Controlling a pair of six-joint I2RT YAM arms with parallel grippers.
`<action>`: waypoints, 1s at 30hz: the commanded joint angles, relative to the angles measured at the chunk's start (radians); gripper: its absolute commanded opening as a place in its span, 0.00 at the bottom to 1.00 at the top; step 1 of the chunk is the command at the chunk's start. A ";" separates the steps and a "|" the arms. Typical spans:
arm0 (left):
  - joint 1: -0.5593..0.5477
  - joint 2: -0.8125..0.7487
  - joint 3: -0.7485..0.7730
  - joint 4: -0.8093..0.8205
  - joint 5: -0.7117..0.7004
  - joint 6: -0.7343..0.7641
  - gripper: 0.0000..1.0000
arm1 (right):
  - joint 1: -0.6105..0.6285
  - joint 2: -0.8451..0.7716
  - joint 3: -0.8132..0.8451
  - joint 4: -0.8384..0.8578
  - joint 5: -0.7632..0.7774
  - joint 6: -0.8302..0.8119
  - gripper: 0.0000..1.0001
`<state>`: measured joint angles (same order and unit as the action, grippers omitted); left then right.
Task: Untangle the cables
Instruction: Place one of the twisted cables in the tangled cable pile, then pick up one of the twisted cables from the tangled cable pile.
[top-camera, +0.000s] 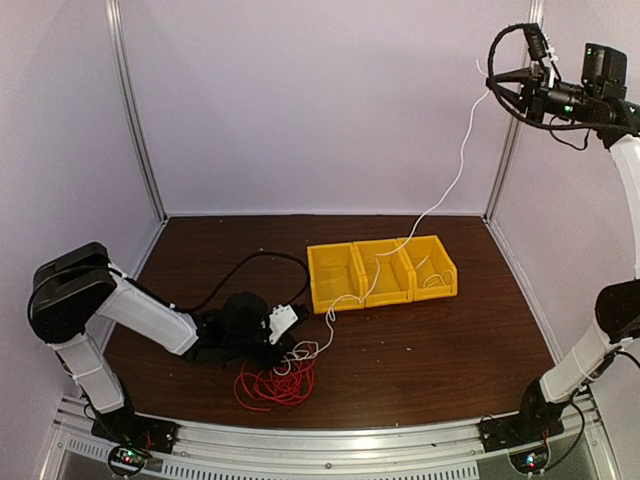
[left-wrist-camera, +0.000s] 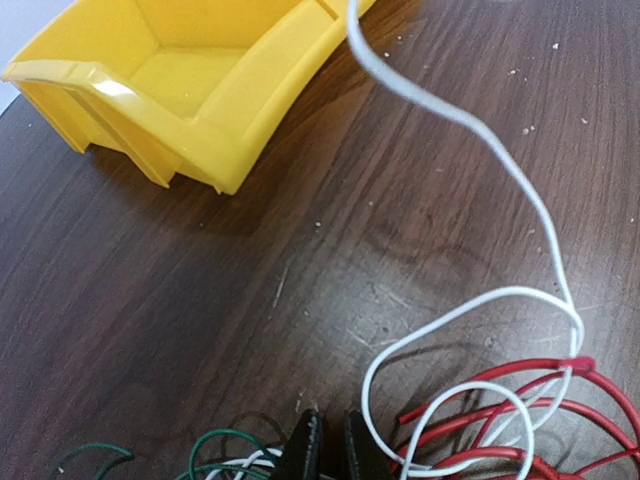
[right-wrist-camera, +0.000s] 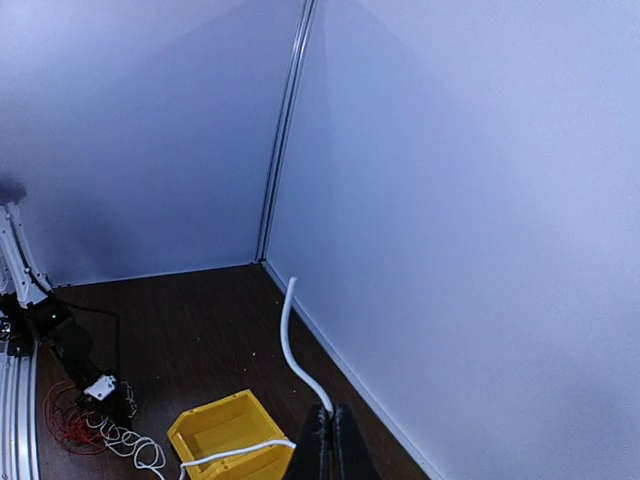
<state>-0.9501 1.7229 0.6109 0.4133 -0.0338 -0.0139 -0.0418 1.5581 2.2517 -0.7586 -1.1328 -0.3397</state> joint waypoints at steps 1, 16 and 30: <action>-0.005 -0.072 -0.015 -0.009 -0.027 -0.012 0.11 | -0.006 -0.113 -0.361 -0.031 -0.010 -0.088 0.00; -0.006 -0.077 0.004 0.025 -0.031 -0.037 0.21 | -0.004 -0.391 -1.140 -0.100 0.408 -0.394 0.34; -0.004 -0.161 0.007 0.016 -0.094 -0.091 0.32 | 0.381 -0.180 -1.119 0.041 0.472 -0.297 0.41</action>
<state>-0.9504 1.5909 0.6098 0.3958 -0.0803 -0.0639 0.2424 1.3113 1.1130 -0.7815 -0.6891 -0.6853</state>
